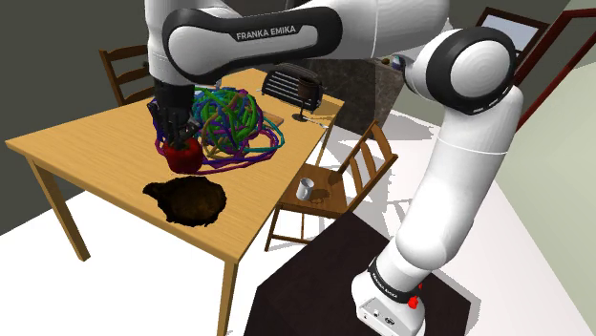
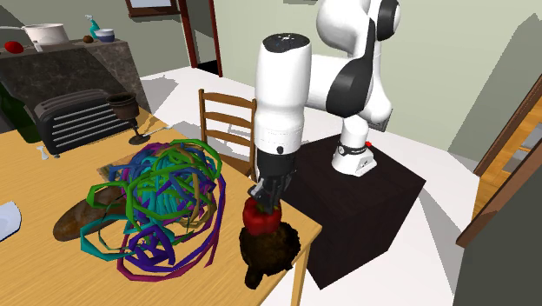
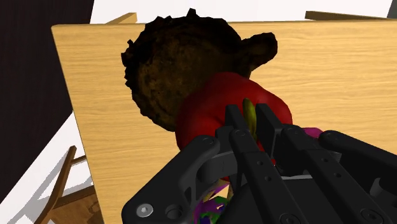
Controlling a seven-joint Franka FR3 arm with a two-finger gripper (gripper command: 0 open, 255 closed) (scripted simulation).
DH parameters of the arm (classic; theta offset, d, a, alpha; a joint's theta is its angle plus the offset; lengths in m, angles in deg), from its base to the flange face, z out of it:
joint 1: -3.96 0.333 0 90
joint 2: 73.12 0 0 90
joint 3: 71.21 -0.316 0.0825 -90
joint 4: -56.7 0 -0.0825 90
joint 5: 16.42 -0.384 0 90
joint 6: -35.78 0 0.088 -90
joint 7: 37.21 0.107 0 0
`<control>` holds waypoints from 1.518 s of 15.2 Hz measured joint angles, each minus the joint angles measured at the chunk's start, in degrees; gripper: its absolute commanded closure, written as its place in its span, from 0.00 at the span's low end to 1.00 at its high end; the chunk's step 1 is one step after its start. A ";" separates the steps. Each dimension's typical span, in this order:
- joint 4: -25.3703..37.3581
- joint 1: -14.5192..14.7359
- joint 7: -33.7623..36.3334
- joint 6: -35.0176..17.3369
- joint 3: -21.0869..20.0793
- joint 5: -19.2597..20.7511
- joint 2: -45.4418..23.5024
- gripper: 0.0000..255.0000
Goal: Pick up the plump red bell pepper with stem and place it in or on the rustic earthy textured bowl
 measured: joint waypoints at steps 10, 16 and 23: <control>-4.96 0.42 1.53 -6.84 0.80 2.16 -2.43 1.00; -6.99 0.67 2.31 -10.00 1.37 3.42 -3.85 1.00; -6.99 0.70 2.36 -10.12 1.40 3.50 -3.93 0.00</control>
